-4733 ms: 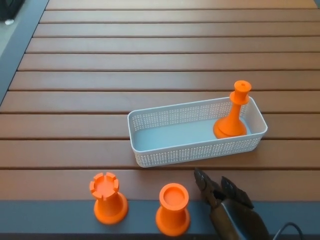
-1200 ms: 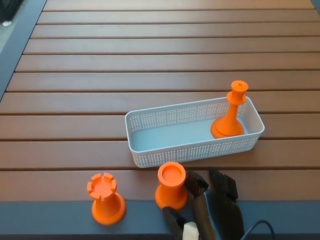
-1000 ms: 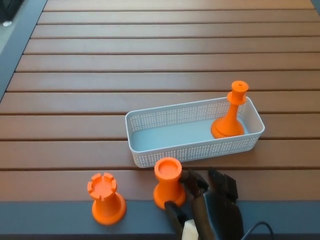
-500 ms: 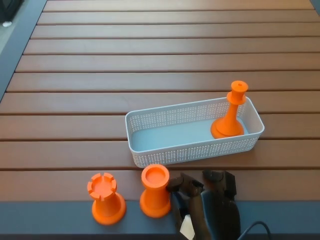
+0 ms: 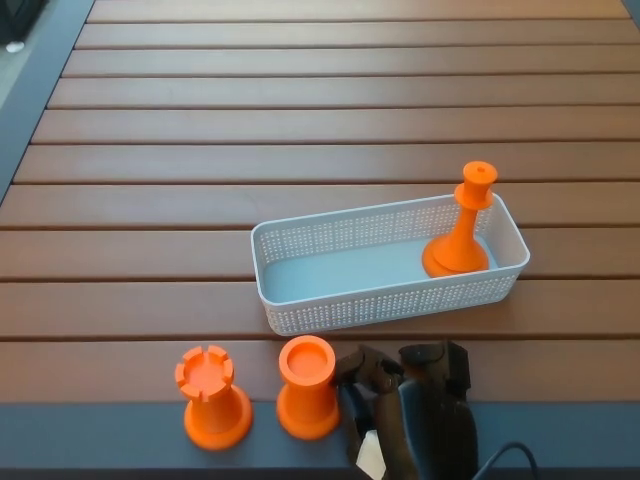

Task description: Using the right hand to place 3 different shape and weight chess pieces into a small container

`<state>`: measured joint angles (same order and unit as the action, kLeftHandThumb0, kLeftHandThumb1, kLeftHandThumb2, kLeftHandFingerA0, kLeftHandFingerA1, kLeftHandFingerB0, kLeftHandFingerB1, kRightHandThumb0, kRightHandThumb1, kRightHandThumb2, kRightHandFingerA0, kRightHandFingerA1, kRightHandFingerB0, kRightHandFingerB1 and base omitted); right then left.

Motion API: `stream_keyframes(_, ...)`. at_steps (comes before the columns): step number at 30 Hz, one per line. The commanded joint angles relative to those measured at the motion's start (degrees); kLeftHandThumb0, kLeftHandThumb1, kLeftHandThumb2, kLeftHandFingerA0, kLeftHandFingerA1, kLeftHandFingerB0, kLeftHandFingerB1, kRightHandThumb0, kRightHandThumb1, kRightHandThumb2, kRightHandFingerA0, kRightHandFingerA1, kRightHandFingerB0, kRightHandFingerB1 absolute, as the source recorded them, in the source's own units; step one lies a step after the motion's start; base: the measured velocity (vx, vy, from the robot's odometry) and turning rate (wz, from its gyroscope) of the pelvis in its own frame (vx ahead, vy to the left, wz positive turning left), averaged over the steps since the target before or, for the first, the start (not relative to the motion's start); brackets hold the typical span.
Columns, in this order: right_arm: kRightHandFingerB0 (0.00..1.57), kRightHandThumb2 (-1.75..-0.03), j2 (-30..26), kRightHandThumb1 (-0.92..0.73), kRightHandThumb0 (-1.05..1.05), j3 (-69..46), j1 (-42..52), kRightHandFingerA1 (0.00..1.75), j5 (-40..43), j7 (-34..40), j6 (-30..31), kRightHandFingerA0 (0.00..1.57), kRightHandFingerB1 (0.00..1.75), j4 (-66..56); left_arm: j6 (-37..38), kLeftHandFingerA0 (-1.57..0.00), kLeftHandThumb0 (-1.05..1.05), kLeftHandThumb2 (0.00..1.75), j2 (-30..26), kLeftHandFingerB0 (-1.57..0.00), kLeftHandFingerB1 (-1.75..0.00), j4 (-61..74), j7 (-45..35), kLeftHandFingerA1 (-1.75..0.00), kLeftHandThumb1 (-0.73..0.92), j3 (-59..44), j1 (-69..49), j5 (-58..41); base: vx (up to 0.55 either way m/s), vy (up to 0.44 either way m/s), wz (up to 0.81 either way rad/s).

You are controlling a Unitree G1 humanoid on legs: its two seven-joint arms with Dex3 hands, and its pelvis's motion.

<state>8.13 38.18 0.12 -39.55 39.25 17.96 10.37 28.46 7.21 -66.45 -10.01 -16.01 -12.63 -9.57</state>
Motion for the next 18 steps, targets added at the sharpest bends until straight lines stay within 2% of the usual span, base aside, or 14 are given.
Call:
stream_keyframes(1, 0.68, -0.86, 14.5, -0.79, -0.26, 8.4, 5.1, 1.66, 6.1, -5.7, 5.5, 0.91, 0.95, -7.7, 4.5, -1.50, -0.16, 1.56, -0.2, -1.43, -1.28, -1.7, -0.7, -1.29, 0.19, -0.8, -0.7, -0.5, 0.00, 0.000, 0.00)
stream_keyframes(2, 0.68, -0.86, 14.4, -0.79, -0.26, 8.5, 5.1, 1.66, 6.3, -5.7, 5.6, 0.91, 0.95, -7.8, 4.5, -1.50, -0.16, 1.56, -0.2, -1.43, -1.28, -1.7, -0.7, -1.29, 0.19, -0.9, -0.7, -0.5, 0.00, 0.000, 0.00)
stream_keyframes(3, 0.38, -0.77, 13.1, -0.87, -0.31, 8.5, 5.1, 1.10, 5.8, -6.8, 6.3, 0.77, 0.53, -9.1, 4.6, -1.48, -0.16, 1.55, -0.1, -1.41, -1.26, -1.6, -1.5, -1.32, 0.19, -1.3, -0.7, -1.1, 0.00, 0.000, 0.00)
stream_keyframes(5, 0.38, -0.77, 11.3, -0.87, -0.31, 8.5, 5.0, 1.10, 5.2, -8.2, 7.2, 0.77, 0.53, -10.7, 4.6, -1.48, -0.16, 1.55, 0.2, -1.41, -1.26, -1.4, -2.5, -1.32, 0.19, -1.8, -0.7, -1.9, 0.00, 0.000, 0.00)
stream_keyframes(6, 0.22, -0.84, 10.1, -0.78, -0.27, 8.8, 4.8, 0.69, 4.5, -9.6, 8.2, 0.50, 0.42, -12.0, 4.5, -1.46, -0.18, 1.51, 0.2, -1.42, -1.24, -1.2, -2.4, -1.33, 0.20, -1.9, -0.7, -2.0, 0.00, 0.000, 0.00)
stream_keyframes(9, 0.22, -0.84, 8.3, -0.78, -0.27, 9.6, 4.3, 0.69, 4.0, -11.6, 10.3, 0.50, 0.42, -14.2, 4.3, -1.46, -0.18, 1.51, 0.3, -1.42, -1.24, -1.1, -2.0, -1.33, 0.20, -2.0, -0.6, -1.7, 0.00, 0.000, 0.00)
stream_keyframes(10, 0.02, -0.94, 6.4, -0.61, -0.24, 11.0, 3.9, 0.53, 2.3, -14.9, 13.1, 0.00, 0.35, -16.9, 4.5, -1.48, -0.17, 1.52, 0.2, -1.43, -1.26, -1.0, -1.3, -1.32, 0.22, -1.7, -0.6, -1.1, 0.00, 0.000, 0.00)
stream_keyframes(11, 0.02, -0.94, 4.0, -0.61, -0.24, 12.8, 3.4, 0.53, 0.3, -19.1, 16.8, 0.00, 0.35, -20.4, 4.6, -1.48, -0.17, 1.52, 0.2, -1.43, -1.26, -0.9, -0.5, -1.32, 0.22, -1.3, -0.6, -0.4, 0.00, 0.000, 0.00)
stream_keyframes(12, 0.06, -0.98, 2.6, -0.47, -0.32, 14.1, 3.0, 0.10, -1.3, -22.3, 19.7, 0.00, 0.17, -22.8, 4.8, -1.46, -0.18, 1.57, 0.2, -1.44, -1.27, -0.8, -1.1, -1.37, 0.20, -1.4, -0.6, -0.6, 0.00, 0.000, 0.00)
stream_keyframes(13, 0.06, -0.98, 1.3, -0.47, -0.32, 15.4, 2.5, 0.10, -2.6, -25.4, 22.7, 0.00, 0.17, -25.1, 4.9, -1.46, -0.18, 1.57, 0.2, -1.44, -1.27, -0.6, -2.1, -1.37, 0.20, -1.6, -0.6, -1.0, 0.00, 0.000, 0.00)
stream_keyframes(14, 0.11, -0.79, 0.1, -0.43, -0.36, 16.7, 1.9, 0.00, -4.4, -28.3, 25.1, 0.00, 0.01, -27.3, 4.9, -1.43, -0.17, 1.58, 0.2, -1.42, -1.30, -0.5, -1.6, -1.41, 0.20, -1.4, -0.5, -0.7, 0.00, 0.000, 0.00)
stream_keyframes(18, 0.08, -0.68, -3.6, -0.41, -0.39, 20.0, 0.4, 0.00, -7.1, -35.7, 31.6, 0.00, 0.00, -33.8, 5.9, -1.44, -0.17, 1.60, -0.4, -1.42, -1.32, -0.5, 1.1, -1.39, 0.20, 0.2, -0.4, 1.7, 0.00, 0.000, 0.00)
